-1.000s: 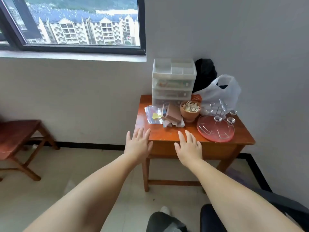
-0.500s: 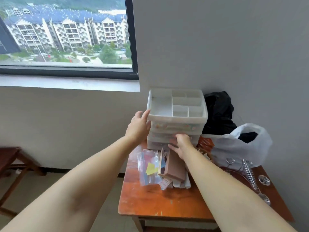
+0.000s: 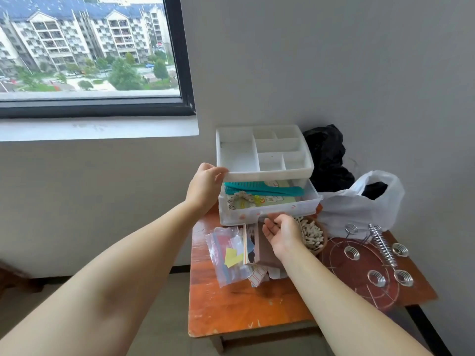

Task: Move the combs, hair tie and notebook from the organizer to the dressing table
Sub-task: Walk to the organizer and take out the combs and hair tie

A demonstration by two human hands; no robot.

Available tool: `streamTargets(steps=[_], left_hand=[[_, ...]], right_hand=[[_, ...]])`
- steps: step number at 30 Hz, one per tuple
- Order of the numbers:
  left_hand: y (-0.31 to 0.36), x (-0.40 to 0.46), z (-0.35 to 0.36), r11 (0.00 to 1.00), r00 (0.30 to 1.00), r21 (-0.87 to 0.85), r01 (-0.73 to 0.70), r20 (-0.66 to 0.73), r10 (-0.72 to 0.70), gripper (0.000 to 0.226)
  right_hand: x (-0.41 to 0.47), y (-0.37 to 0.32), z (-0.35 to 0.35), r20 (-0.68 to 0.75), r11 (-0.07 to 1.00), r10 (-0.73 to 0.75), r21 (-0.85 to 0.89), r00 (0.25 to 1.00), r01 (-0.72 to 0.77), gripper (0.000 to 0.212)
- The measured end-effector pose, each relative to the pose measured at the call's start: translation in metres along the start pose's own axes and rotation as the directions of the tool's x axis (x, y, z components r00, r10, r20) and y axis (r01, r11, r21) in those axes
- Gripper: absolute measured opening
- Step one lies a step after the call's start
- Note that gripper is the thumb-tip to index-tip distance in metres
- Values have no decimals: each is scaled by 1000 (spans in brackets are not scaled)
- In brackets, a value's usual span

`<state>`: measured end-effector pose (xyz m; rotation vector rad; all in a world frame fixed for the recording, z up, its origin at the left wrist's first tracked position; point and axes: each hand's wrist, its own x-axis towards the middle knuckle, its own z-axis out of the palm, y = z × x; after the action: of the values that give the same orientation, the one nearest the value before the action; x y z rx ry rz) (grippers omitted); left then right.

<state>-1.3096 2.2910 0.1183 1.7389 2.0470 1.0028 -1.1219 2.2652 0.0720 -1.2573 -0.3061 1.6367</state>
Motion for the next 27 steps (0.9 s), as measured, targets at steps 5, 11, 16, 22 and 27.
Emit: streamTargets(steps=[5,11,16,22,27], left_hand=[[1,-2,0,999,1000,-40,3,31,-2,29],[8,-17,-2,965,994,240,-110,0,113,42],[21,-33,15,775,891,445,-449,290,350,31],[38,-34,40,597,914,705,-382,385,130,38],[45,-32,50,558,921,746,-363,379,92,19]], right_hand=[[-22,17,-23,-43,997,35,74,998,-32,23],[-36,1,-24,31,982,116,-152,993,-110,18],[-42,-52,-29,295,568,30,-791,955,226,22],[6,-93,8,609,-456,-171,-746,774,486,33],[39,-76,6,652,-681,-41,-573,757,456,43]])
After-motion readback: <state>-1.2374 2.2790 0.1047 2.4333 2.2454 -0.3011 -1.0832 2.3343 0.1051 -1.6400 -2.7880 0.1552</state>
